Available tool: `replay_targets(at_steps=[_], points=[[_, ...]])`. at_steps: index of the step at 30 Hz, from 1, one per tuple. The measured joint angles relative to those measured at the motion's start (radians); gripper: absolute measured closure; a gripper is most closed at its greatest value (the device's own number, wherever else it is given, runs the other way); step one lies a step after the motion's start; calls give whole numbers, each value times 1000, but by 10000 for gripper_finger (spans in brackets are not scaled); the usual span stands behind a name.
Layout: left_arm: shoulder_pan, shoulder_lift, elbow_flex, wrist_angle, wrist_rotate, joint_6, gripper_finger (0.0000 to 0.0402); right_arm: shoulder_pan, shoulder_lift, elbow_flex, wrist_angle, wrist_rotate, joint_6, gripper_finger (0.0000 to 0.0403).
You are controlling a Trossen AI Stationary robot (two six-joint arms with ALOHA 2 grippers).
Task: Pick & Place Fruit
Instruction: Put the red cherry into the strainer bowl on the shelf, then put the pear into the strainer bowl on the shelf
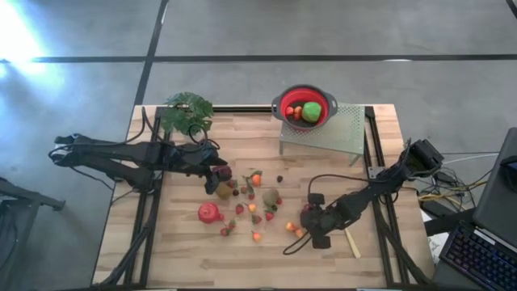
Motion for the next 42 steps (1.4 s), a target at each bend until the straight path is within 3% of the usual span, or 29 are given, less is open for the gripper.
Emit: replay_targets(at_steps=[5,12,20,27,34,42], points=[[0,0,0,0,0,0,128,-1,-15,50,-14,-44,-74,296],[0,0,0,0,0,0,128,-26,-70,184,-224,-43,-218,312],[0,0,0,0,0,0,128,-154,-133,325,-383,-38,-395,339],[0,0,0,0,0,0,128,-306,-205,408,-418,-37,-575,367],[0,0,0,0,0,0,128,-415,-274,414,-427,-63,-488,384],[0,0,0,0,0,0,128,-330,-193,307,-305,-122,-480,361]])
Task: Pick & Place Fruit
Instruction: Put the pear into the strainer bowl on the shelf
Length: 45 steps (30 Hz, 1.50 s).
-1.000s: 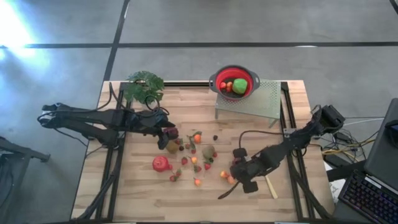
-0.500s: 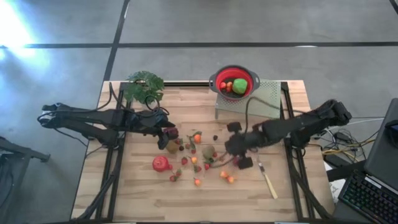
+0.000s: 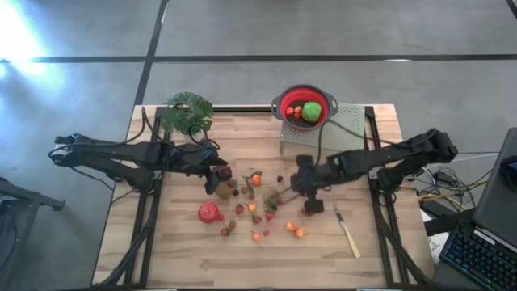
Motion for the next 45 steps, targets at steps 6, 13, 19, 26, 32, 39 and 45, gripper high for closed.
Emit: replay_targets(at_steps=[6,13,19,26,32,39,45], points=[[0,0,0,-1,0,0,128,126,66,-64,151,-27,37,353],[0,0,0,0,0,0,128,233,135,-72,202,-26,170,353],[0,0,0,0,0,0,128,288,203,-73,320,-24,178,329],[0,0,0,0,0,0,128,296,251,-57,310,-22,198,290],[0,0,0,0,0,0,128,298,255,-56,274,-24,247,254],[0,0,0,0,0,0,128,304,253,-56,233,-23,292,223],[0,0,0,0,0,0,128,307,252,-56,176,-23,353,209]])
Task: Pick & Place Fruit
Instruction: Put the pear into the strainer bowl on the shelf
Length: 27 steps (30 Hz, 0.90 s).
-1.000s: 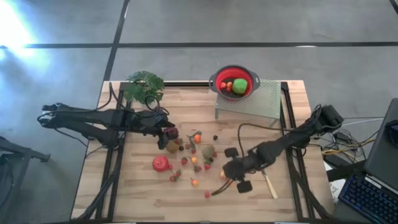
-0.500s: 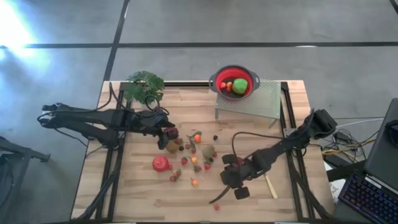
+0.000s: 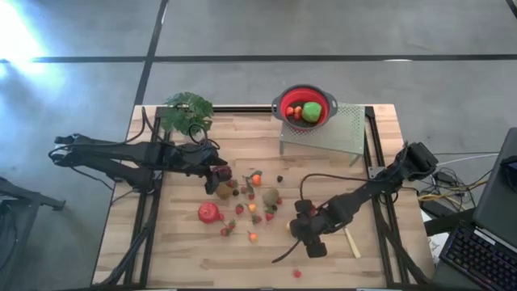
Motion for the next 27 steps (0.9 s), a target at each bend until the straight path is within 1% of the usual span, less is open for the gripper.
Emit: replay_targets(at_steps=[13,23,27], points=[[0,0,0,0,0,0,128,14,4,0,9,0,12,214],[0,0,0,0,0,0,128,15,4,-19,19,7,33,193],[0,0,0,0,0,0,128,15,4,-61,72,27,61,186]])
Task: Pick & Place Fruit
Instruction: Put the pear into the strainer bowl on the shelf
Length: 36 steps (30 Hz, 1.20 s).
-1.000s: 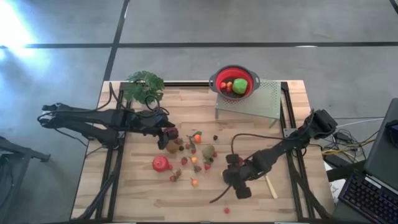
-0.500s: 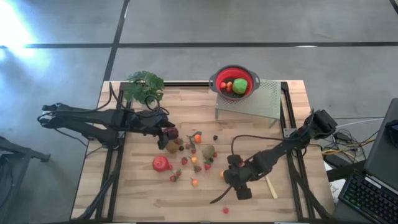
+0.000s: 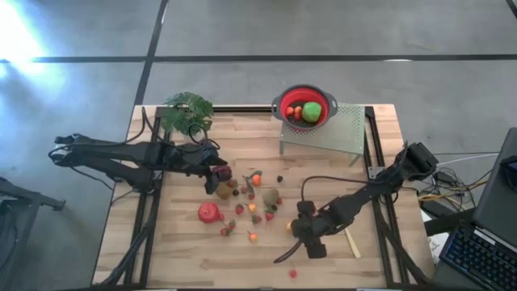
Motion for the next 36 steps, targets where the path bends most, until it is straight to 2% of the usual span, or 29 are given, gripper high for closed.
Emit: replay_targets(at_steps=[5,10,21,27,36], points=[[0,0,0,0,0,0,128,0,0,-56,86,11,24,182],[0,0,0,0,0,0,128,0,0,-98,104,82,65,189],[0,0,0,0,0,0,128,0,1,-189,237,90,82,215],[0,0,0,0,0,0,128,0,1,-190,238,92,78,243],[0,0,0,0,0,0,128,0,-3,-190,227,77,62,308]])
